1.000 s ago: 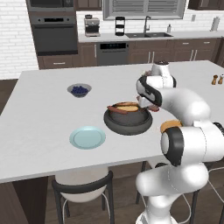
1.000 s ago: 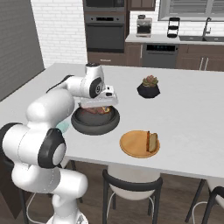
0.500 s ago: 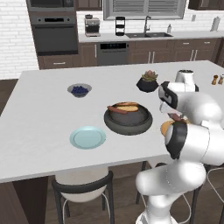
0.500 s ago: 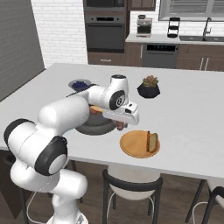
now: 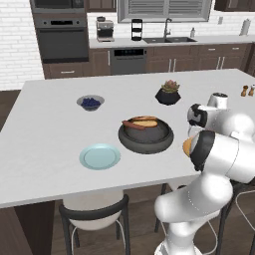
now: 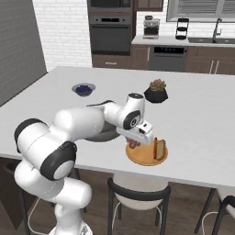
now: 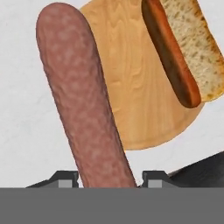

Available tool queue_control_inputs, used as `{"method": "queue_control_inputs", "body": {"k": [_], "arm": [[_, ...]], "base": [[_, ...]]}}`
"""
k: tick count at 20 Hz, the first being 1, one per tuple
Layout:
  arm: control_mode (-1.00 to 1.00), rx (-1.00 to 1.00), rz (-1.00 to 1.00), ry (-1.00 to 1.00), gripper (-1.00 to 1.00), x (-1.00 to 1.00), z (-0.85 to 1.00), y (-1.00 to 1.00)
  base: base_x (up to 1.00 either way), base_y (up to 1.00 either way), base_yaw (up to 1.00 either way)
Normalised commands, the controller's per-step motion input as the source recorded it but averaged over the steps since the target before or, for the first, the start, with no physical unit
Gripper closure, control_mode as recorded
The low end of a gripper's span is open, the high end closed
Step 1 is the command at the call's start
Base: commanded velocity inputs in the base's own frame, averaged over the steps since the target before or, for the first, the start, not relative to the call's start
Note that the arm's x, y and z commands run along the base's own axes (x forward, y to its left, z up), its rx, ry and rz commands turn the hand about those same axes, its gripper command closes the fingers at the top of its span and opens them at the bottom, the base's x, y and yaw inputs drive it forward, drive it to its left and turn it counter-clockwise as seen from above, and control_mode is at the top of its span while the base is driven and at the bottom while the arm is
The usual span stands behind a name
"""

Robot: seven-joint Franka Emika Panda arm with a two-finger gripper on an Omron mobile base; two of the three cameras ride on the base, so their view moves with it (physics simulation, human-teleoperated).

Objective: Place one bun and one sausage from the bowl on each plate.

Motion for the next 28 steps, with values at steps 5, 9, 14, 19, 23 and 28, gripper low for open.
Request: {"method": "queue_control_inputs", "body": {"k": [5, 9, 14, 19, 23, 28], "arm": [[-1.00, -0.01, -0.01, -0.07, 1.00, 0.19, -0.57, -0.13], [-1.00, 0.01, 0.00, -0.01, 1.00, 0.21, -0.23, -0.20], [-1.00, 0.00, -0.02, 0.00, 1.00, 0.03, 0.00, -0.03], [-1.00, -0.16, -0.02, -0.01, 1.00, 0.15, -0.12, -0.19], [-1.00, 0.00, 0.00, 0.00, 1.00, 0.00, -0.01, -0.01], [-1.00, 0.00, 0.00, 0.00, -1.00, 0.00, -0.01, 0.00]], "base": [[0.00, 0.00, 0.00], [0.00, 0.00, 0.00], [0.00, 0.00, 0.00], [0.00, 0.00, 0.00], [0.00, 0.00, 0.00], [0.00, 0.00, 0.00]]}}
